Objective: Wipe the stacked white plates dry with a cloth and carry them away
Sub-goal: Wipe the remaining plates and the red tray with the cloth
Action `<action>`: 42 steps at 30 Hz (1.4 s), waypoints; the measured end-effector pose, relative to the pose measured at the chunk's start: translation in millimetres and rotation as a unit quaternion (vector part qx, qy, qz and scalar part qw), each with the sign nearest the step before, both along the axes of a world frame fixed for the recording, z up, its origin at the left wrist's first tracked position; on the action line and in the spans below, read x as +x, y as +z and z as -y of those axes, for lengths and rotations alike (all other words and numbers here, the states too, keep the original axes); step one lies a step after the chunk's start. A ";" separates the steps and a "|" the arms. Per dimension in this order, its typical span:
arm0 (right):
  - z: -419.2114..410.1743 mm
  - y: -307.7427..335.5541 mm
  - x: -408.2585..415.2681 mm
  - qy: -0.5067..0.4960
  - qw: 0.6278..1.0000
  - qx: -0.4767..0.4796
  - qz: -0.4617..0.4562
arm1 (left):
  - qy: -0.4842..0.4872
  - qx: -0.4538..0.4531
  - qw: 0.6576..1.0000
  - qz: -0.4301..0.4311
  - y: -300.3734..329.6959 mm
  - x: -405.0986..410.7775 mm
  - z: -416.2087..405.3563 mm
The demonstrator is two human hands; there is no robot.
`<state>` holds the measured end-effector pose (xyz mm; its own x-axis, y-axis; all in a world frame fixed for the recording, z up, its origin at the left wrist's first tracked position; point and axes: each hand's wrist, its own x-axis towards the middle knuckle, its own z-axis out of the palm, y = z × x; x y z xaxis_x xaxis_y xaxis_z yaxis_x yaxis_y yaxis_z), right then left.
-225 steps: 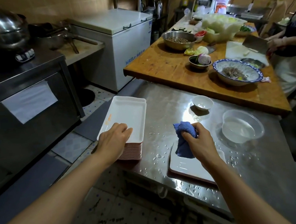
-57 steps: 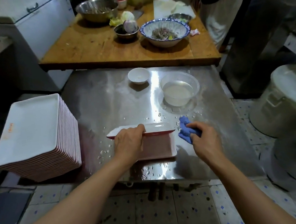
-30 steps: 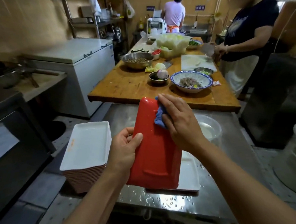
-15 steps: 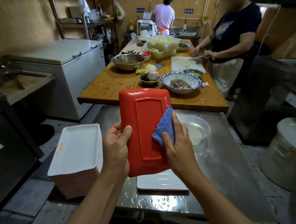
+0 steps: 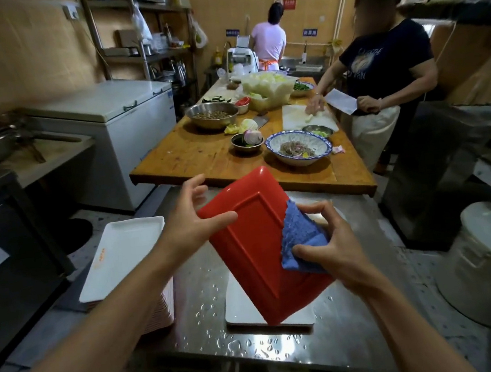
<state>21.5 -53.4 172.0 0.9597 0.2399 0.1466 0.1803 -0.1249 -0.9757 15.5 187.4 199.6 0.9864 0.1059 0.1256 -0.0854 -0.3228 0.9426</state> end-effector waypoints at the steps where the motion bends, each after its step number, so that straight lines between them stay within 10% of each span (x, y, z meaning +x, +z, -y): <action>1: 3.9 3.4 0.7 0.021 1.000 -0.020 -0.001 | -0.041 0.045 0.998 -0.004 10.0 4.3 -3.0; 6: 15.5 18.4 6.7 0.088 0.994 -0.067 0.005 | -0.214 0.059 0.968 -0.118 27.6 11.2 -0.7; 20: -49.8 41.8 28.8 0.030 0.897 -0.305 0.319 | -0.103 -0.052 0.992 -0.046 16.2 -5.1 12.0; 35: -11.9 -5.5 9.1 -0.023 0.924 -0.294 0.245 | 0.080 -0.353 0.922 -0.138 -11.1 -3.3 -10.8; 42: -26.9 -31.4 -8.9 -0.117 0.868 -0.387 0.287 | 0.097 -0.407 0.883 -0.211 -9.5 -9.3 7.3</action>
<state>12.6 -26.4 140.6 0.8172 0.2892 0.4985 0.4912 -0.8020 -0.3399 6.3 180.1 190.1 0.8804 0.1634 -0.4452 0.3121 0.5071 0.8034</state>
